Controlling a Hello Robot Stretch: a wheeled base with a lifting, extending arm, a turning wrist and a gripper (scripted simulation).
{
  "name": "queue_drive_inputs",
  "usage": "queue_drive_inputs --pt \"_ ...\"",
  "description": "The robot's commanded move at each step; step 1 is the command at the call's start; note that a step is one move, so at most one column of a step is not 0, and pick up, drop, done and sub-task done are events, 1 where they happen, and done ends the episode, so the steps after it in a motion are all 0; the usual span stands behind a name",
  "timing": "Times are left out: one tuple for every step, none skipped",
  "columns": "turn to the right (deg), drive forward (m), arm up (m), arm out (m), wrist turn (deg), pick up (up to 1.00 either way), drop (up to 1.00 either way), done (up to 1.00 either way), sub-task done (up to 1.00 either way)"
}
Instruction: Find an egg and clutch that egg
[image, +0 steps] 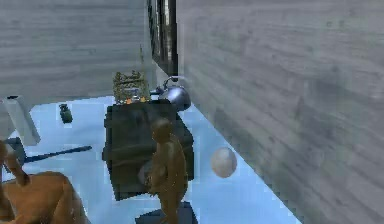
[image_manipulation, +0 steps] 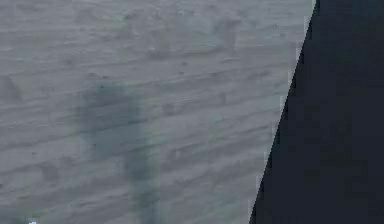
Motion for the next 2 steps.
queue_drive_inputs --pt "-45.0 0.0 0.0 0.0 0.0 0.0 0.0 0.0 0.0" --pt "-30.0 0.0 0.0 0.0 0.0 0.0 0.0 0.0 0.0"
